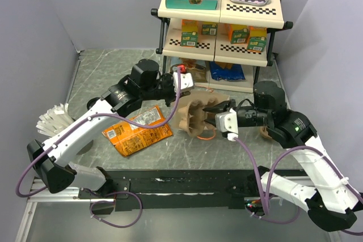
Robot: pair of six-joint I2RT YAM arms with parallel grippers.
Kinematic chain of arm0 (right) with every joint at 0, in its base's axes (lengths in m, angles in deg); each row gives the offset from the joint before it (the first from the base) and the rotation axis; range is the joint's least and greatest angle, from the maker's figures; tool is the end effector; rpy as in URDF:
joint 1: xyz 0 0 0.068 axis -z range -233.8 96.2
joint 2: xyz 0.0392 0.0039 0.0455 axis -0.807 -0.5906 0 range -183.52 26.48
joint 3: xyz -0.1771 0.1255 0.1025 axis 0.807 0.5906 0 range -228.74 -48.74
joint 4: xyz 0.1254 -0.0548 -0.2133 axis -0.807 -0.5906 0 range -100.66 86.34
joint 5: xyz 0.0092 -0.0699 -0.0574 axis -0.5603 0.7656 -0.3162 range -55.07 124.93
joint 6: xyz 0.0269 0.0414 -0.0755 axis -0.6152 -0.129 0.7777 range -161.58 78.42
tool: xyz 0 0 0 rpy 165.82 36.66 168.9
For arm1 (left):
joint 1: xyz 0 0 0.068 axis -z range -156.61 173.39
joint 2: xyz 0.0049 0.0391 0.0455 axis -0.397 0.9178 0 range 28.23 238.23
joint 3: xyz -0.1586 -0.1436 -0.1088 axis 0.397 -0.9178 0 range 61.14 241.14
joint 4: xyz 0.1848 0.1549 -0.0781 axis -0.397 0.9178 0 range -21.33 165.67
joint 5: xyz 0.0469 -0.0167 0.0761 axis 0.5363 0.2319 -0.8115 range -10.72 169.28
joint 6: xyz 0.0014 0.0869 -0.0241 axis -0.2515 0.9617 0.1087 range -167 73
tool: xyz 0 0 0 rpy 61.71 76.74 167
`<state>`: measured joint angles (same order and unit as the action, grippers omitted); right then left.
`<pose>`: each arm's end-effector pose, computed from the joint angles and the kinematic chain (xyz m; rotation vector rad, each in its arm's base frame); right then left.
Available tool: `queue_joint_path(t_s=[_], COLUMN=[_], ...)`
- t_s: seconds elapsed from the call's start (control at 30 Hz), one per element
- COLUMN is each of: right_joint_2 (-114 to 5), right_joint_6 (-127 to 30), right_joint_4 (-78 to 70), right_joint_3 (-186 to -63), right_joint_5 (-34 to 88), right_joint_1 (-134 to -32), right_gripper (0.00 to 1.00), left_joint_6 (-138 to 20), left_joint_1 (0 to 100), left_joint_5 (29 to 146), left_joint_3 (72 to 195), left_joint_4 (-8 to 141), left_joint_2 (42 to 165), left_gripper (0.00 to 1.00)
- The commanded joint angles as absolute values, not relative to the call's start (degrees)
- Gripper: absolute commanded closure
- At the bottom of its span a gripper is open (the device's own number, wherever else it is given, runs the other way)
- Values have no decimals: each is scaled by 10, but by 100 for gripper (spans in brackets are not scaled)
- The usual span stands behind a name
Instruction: Pack the takeout coffee
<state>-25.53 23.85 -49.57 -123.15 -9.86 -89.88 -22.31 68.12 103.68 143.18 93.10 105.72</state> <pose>0.1237 0.1605 0.3879 -1.7150 0.7683 0.4221 0.2180 -0.2628 0.3664 1.3299 1.4094 -0.6420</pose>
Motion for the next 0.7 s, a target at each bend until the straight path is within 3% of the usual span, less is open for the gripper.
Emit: queue_joint_path(t_s=[0.0,0.43,0.67], right_joint_2=[-234,-274,-266], right_joint_6=[275,305,265], right_joint_4=[-535,-633,-614], right_joint_3=[-1213,-1227,-1213], right_joint_5=[-77,27,60], right_joint_1=[-904,-918,-923], right_gripper=[100,100,100], left_joint_6=[-223,-225,-232], left_joint_1=[681,683,683], left_joint_5=[1050,1079,1092], left_joint_3=[1431,1420,1402], left_joint_4=[921,936,935], left_joint_2=[1031,1018,1006], left_gripper=[99,99,99])
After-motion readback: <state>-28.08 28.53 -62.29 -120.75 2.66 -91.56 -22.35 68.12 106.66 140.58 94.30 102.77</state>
